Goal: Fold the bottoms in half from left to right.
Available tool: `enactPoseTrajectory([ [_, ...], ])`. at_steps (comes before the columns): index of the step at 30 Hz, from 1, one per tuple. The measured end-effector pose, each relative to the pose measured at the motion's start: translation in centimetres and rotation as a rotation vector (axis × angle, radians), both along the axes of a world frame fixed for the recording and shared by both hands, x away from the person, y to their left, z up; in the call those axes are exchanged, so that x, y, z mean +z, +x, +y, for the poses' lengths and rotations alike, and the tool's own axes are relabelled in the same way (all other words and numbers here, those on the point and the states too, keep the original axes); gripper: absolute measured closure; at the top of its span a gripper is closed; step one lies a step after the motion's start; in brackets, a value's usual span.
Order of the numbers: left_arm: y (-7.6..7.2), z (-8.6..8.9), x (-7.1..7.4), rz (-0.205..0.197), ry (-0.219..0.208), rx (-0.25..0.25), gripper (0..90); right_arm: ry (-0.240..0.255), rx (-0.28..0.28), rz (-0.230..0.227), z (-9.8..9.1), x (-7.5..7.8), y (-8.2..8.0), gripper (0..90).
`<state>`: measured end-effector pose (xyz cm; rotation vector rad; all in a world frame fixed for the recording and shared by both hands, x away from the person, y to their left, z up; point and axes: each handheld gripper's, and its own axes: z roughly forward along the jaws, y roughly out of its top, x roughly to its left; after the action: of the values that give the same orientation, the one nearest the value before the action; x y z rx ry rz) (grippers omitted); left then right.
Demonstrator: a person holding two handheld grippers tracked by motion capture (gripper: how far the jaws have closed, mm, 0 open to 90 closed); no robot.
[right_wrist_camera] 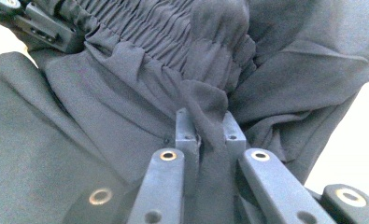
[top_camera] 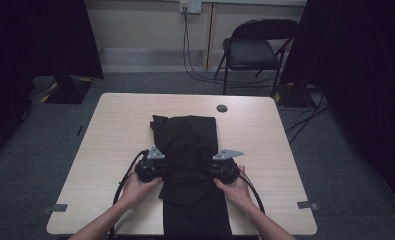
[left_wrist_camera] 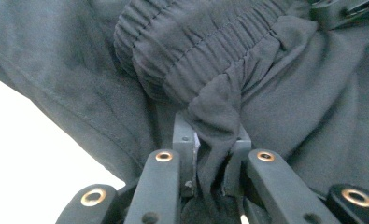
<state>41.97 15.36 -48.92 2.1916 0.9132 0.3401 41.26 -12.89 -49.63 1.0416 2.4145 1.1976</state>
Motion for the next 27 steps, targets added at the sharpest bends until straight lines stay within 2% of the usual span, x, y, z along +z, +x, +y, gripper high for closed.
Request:
enactPoseTrajectory([
  [1, 0.8, 0.0, -0.1, -0.003, -0.003, 0.015, 80.2, 0.007, -0.016, -0.005, 0.1, -0.1, 0.9, 82.9],
  [2, 0.8, 0.0, -0.1, -0.003, -0.003, 0.015, 80.2, 0.009, -0.025, -0.009, 0.2, -0.2, 1.5, 82.9],
  [3, 2.5, 0.1, -0.3, -0.026, -0.011, 0.039, 80.2, 0.009, -0.025, -0.009, 0.2, -0.2, 1.5, 82.9],
  [4, 4.0, 0.0, -0.6, -0.035, -0.040, 0.071, 80.2, 0.032, -0.054, -0.012, 0.4, -0.4, 3.6, 82.8],
  [5, 4.6, 0.0, -0.7, -0.050, -0.041, 0.077, 80.2, 0.036, -0.064, -0.012, 0.4, -0.4, 4.1, 82.8],
  [6, 5.1, 0.1, -1.0, -0.061, -0.070, 0.090, 80.2, 0.039, -0.074, -0.016, 0.5, -0.5, 4.6, 82.8],
  [7, 5.4, 0.2, -1.2, -0.058, -0.098, 0.101, 80.2, 0.039, -0.079, -0.020, 0.5, -0.5, 5.1, 82.7],
  [8, 5.6, 0.3, -1.2, -0.048, -0.106, 0.097, 80.1, 0.049, -0.082, -0.015, 0.4, -0.5, 5.5, 82.7],
  [9, 5.6, 0.4, -1.1, -0.050, -0.100, 0.085, 79.8, 0.064, -0.086, 0.001, 0.2, -0.5, 5.9, 82.3],
  [12, 5.3, 0.6, -0.7, -0.037, -0.088, 0.072, 77.9, 0.065, -0.071, 0.009, 0.0, -0.3, 5.8, 76.8],
  [15, 4.9, 0.8, -0.1, -0.029, -0.084, 0.060, 74.5, 0.041, -0.061, 0.011, -0.2, 0.4, 5.2, 60.9],
  [17, 4.7, 0.9, 0.4, -0.031, -0.093, 0.061, 72.4, 0.047, -0.061, 0.021, -0.3, 1.0, 4.9, 54.1],
  [21, 4.7, 1.4, 1.3, -0.049, -0.120, 0.062, 68.2, 0.059, -0.051, -0.010, -0.4, 2.2, 4.9, 47.0],
  [22, 4.7, 1.3, 1.3, -0.052, -0.130, 0.067, 66.5, 0.050, -0.060, -0.021, -0.3, 2.3, 5.1, 46.1],
  [23, 4.7, 1.3, 1.3, -0.049, -0.136, 0.067, 64.4, 0.047, -0.066, -0.026, -0.3, 2.2, 5.2, 45.2],
  [25, 4.8, 1.1, 1.0, -0.036, -0.129, 0.063, 57.9, 0.046, -0.067, -0.002, -0.3, 1.6, 5.5, 43.6],
  [27, 5.0, 0.4, 0.2, -0.010, -0.103, 0.051, 52.2, 0.026, -0.070, 0.021, -0.1, 0.6, 5.7, 40.8],
])
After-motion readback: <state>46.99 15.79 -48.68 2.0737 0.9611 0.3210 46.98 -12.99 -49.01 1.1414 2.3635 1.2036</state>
